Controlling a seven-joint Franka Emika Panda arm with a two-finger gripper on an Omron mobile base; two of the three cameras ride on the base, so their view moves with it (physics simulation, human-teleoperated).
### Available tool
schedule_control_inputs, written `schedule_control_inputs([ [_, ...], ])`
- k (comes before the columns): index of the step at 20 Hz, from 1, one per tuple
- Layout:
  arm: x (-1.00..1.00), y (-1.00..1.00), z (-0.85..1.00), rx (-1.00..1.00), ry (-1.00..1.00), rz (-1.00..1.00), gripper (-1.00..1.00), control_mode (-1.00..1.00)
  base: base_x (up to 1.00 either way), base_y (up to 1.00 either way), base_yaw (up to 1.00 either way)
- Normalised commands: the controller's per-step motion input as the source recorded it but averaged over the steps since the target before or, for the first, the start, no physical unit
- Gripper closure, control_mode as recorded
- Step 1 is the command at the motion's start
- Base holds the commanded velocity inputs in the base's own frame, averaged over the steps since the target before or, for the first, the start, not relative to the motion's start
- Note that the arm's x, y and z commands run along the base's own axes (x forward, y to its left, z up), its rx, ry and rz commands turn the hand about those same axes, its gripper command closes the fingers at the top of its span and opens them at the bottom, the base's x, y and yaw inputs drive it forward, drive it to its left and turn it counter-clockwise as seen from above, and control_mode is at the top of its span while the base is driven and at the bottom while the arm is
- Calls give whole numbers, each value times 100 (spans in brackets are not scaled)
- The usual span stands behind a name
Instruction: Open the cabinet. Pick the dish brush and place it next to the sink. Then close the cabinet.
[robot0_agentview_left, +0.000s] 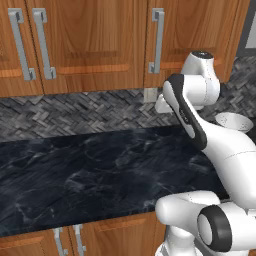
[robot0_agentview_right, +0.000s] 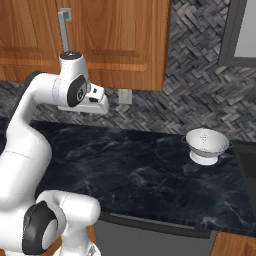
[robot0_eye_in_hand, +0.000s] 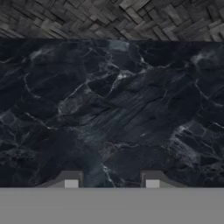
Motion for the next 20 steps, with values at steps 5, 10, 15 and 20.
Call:
schedule_control_inputs([
  [5,-12,0,1,0,-11,0,-100,-100,0,0,0],
  [10,-50,0,34,0,-44,0,-100,-100,0,0,0],
  [15,-41,1,50,0,-49,0,-100,-100,0,0,0],
  [20,-36,0,37,0,-43,0,-100,-100,0,0,0],
])
